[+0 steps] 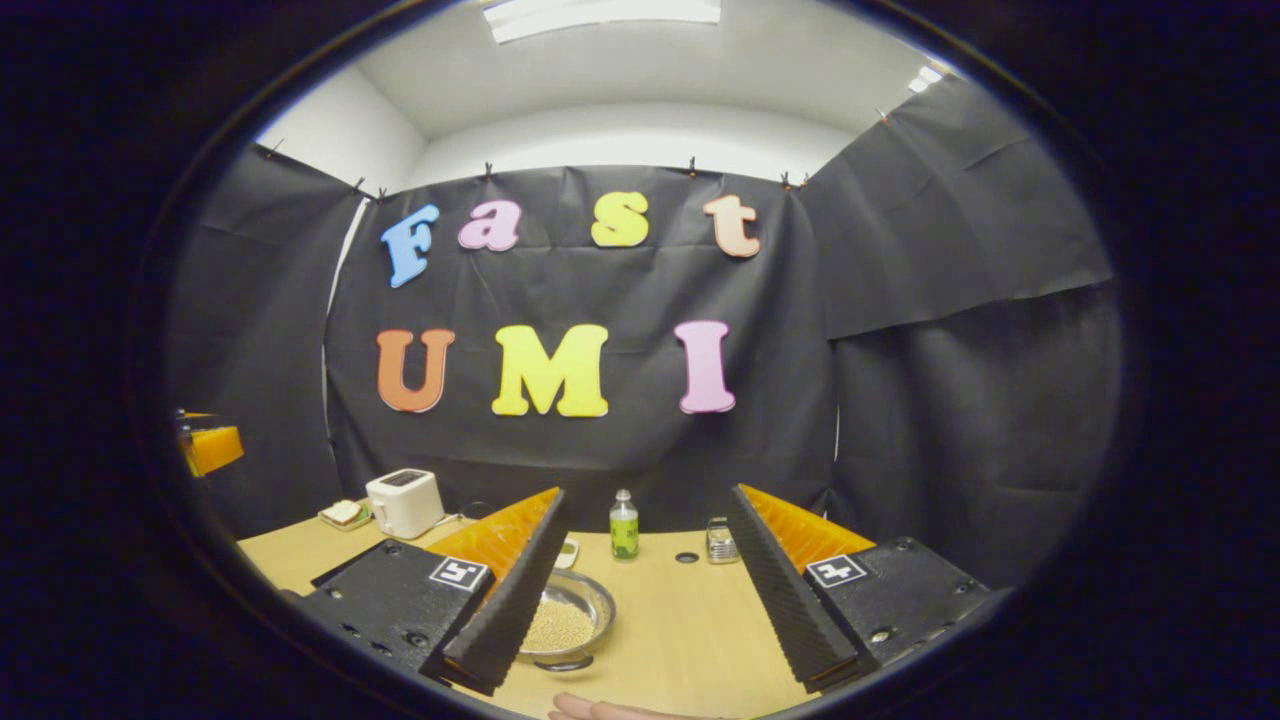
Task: First push the handle of the pot to place it horizontally, then grasp the pot with both hands and set it on the induction cooktop.
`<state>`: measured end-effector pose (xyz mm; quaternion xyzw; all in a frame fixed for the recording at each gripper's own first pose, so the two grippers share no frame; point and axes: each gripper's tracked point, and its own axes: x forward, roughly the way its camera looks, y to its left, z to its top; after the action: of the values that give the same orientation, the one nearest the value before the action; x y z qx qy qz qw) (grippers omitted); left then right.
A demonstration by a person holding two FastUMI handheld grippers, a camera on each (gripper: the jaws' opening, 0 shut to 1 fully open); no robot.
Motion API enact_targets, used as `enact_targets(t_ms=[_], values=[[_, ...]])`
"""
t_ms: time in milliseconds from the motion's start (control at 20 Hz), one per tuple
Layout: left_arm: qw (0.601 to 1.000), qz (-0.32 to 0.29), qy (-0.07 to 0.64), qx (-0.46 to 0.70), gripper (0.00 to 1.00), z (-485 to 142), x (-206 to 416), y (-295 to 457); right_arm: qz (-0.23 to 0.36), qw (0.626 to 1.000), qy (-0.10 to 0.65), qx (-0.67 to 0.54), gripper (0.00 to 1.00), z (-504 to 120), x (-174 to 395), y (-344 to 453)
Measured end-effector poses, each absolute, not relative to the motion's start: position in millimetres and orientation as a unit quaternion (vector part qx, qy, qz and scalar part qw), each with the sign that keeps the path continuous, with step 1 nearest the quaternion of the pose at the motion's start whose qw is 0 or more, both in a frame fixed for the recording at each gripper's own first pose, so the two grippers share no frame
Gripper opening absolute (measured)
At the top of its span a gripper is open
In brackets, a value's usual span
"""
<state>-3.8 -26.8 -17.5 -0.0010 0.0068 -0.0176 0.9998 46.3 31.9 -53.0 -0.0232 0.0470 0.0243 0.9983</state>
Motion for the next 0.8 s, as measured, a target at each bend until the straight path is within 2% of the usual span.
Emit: enact_targets(t_ms=[150,200,250,300,350,400,450,500,550,600,650,700,800], values=[[1.000,-0.022,0.007,-0.002,0.95,-21.4,-6.3,-32.6,0.062,0.994,0.086,-0.022,1.00,-84.4,61.3,50.2],[1.000,-0.025,0.008,-0.002,0.95,-24.3,-7.2,-36.3,0.074,0.992,0.100,-0.021,0.94,-96.1,66.2,56.5],[1.000,-0.029,0.009,-0.001,0.95,-26.7,-8.6,-39.5,0.086,0.990,0.112,-0.022,0.94,-107.1,70.6,62.1],[0.999,-0.032,0.009,0.001,0.95,-28.0,-8.9,-41.4,0.096,0.987,0.126,-0.024,0.86,-119.9,74.3,67.7],[0.999,-0.034,0.009,0.004,0.95,-30.3,-10.0,-43.1,0.106,0.984,0.138,-0.026,0.81,-132.0,78.8,73.8],[0.999,-0.033,0.009,0.006,0.95,-31.7,-11.4,-42.8,0.115,0.981,0.152,-0.030,0.67,-145.1,82.0,80.4],[0.999,-0.031,0.008,0.008,0.95,-33.3,-11.7,-41.9,0.124,0.978,0.167,-0.033,0.58,-158.7,84.3,86.5],[0.999,-0.030,0.008,0.007,0.95,-34.2,-11.5,-41.2,0.132,0.973,0.185,-0.038,0.41,-173.4,85.7,92.6],[0.999,-0.030,0.009,0.005,0.95,-36.2,-11.7,-41.5,0.139,0.969,0.199,-0.041,0.37,-187.1,85.9,98.2],[0.999,-0.031,0.010,0.003,0.95,-37.3,-11.8,-41.7,0.141,0.966,0.214,-0.043,0.21,-200.0,87.0,102.7],[0.999,-0.031,0.012,0.003,0.95,-40.1,-11.8,-40.3,0.142,0.961,0.233,-0.042,0.11,-213.6,84.8,104.8],[1.000,-0.028,0.013,0.001,0.95,-42.2,-12.3,-37.6,0.156,0.955,0.249,-0.043,0.04,-229.2,83.4,114.9],[1.000,-0.022,0.016,0.001,0.95,-45.6,-12.7,-32.9,0.169,0.946,0.272,-0.058,0.04,-253.4,82.8,126.9]])
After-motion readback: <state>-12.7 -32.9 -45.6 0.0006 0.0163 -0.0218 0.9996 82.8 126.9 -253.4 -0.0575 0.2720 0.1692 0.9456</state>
